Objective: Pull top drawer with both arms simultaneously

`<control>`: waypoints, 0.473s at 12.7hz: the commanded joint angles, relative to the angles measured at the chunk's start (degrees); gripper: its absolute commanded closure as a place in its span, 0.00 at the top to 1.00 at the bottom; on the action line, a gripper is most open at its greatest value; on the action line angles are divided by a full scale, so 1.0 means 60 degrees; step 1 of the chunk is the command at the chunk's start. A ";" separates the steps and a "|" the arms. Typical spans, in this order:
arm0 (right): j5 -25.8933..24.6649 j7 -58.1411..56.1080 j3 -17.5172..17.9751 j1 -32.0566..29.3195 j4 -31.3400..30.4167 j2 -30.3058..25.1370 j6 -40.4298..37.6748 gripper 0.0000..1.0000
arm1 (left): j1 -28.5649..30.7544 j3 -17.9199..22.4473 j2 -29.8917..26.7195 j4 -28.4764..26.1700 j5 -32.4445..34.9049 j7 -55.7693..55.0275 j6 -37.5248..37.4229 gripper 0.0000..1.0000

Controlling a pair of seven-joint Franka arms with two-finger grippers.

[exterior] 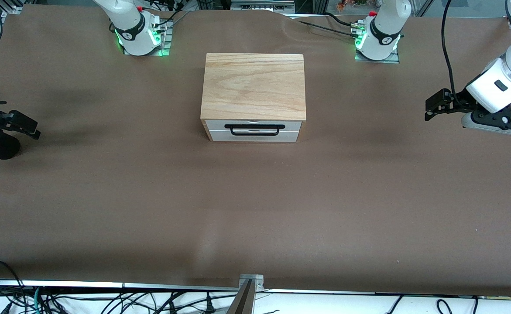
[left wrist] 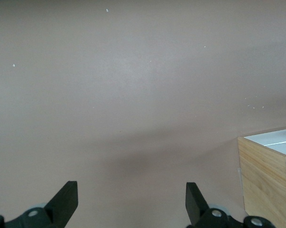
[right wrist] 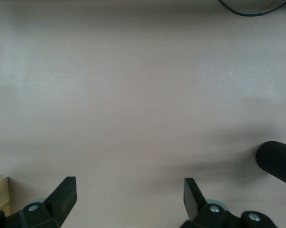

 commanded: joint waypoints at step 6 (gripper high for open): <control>0.0129 -0.0085 0.0005 -0.0010 0.0259 0.0090 -0.0182 1.00 | 0.0088 -0.0012 0.0206 0.0272 -0.0043 0.0126 -0.0176 1.00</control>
